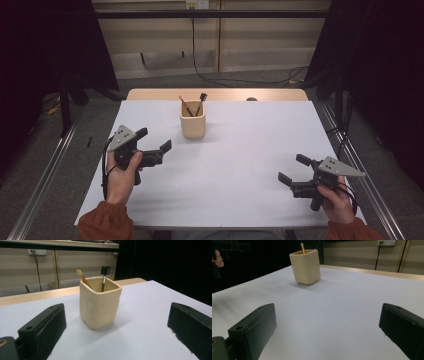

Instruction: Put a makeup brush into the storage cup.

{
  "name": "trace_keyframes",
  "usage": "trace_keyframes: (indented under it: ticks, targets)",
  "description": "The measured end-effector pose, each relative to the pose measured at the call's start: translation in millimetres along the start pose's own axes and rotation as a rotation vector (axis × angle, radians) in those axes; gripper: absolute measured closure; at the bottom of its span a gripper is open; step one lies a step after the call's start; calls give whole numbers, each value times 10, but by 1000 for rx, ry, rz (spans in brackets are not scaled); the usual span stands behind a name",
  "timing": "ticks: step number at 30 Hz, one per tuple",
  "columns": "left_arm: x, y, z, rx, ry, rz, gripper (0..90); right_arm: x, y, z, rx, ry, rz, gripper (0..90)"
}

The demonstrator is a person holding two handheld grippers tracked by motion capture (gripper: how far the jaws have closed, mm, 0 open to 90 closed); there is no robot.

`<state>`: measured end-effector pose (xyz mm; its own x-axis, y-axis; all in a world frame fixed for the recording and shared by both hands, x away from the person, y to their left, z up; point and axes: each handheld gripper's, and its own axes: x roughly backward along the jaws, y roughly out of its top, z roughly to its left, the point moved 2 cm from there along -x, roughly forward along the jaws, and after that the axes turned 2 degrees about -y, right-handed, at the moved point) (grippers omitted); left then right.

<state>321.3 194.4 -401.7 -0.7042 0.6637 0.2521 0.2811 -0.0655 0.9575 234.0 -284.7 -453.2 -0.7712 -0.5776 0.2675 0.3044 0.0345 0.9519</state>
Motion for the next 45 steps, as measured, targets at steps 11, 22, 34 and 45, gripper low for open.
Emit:
trace_keyframes:
  ticks: [11, 22, 34, 45]
  targets:
    - [267, -245, -77, 12, 44, 12, 19, 6, 0, 2, 2, -2, 0, 4]
    - [455, -501, -169, 26, 46, 36, 19, 5, -1, 9, 1, 0, 2, 5]
    - [681, -638, -134, 79, 77, -2, 19, 26, 10, 8, -3, 1, -6, 8]
    - [680, -642, -141, 65, 76, 5, 19, 53, 19, 2, -3, -1, -14, 7]
